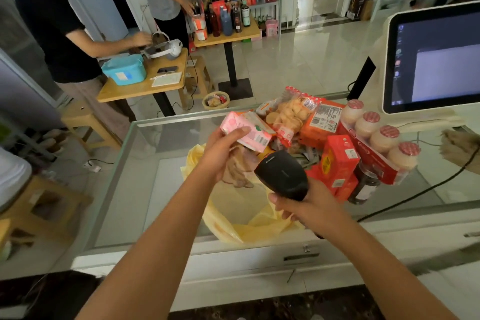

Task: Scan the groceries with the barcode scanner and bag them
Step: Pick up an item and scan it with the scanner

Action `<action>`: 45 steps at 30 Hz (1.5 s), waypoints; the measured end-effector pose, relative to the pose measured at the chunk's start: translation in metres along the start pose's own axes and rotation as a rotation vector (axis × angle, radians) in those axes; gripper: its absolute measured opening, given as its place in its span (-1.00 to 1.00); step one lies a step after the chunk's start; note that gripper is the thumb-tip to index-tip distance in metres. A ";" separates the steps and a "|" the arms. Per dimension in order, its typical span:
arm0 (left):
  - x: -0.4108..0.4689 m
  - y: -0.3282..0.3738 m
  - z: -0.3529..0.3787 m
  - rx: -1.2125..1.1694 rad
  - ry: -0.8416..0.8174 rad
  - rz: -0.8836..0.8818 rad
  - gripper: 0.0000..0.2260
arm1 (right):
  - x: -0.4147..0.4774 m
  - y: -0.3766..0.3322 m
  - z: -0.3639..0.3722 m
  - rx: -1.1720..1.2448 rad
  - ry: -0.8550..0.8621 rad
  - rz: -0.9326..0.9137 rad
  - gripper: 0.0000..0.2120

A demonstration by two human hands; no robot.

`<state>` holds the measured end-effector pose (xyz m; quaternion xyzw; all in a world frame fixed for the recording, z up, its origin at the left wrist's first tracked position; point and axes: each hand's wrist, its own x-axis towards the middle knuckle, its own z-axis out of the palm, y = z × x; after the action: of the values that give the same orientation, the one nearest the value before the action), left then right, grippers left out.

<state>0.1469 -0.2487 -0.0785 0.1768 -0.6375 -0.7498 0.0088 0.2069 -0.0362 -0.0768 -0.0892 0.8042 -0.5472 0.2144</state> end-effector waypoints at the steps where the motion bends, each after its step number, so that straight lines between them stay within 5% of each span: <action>1: 0.005 -0.001 -0.011 0.082 0.017 -0.046 -0.65 | 0.006 0.009 0.008 -0.111 -0.045 -0.006 -0.74; 9: 0.015 -0.050 -0.072 0.455 -0.054 -0.463 -0.68 | 0.045 0.059 0.064 -0.395 -0.369 0.102 -0.64; 17: 0.000 -0.059 -0.106 0.890 -0.095 -0.670 -0.52 | 0.081 0.081 0.065 -0.588 -0.113 0.234 -0.72; 23: -0.016 -0.061 -0.114 0.985 -0.129 -0.801 -0.50 | 0.093 0.079 0.060 -0.666 -0.072 0.241 -0.81; 28: -0.010 -0.063 -0.104 1.211 -0.207 -0.368 -0.31 | 0.090 0.084 0.063 -0.695 -0.097 0.200 -0.78; 31: -0.009 -0.062 -0.092 1.205 -0.366 -0.139 -0.39 | 0.087 0.089 0.062 -0.708 -0.099 0.177 -0.81; 35: -0.001 -0.077 -0.083 1.276 -0.280 0.163 -0.46 | 0.085 0.094 0.063 -0.729 -0.103 0.139 -0.90; 41: 0.006 -0.078 -0.081 0.982 -0.216 0.472 -0.48 | 0.082 0.101 0.060 -0.787 -0.148 0.079 -0.81; 45: 0.006 -0.061 -0.069 0.638 -0.105 0.455 -0.53 | 0.081 0.102 0.053 -0.770 -0.192 0.072 -0.76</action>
<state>0.1735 -0.3044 -0.1473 -0.0141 -0.8609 -0.5011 0.0868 0.1674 -0.0725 -0.2071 -0.1856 0.9293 -0.1871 0.2586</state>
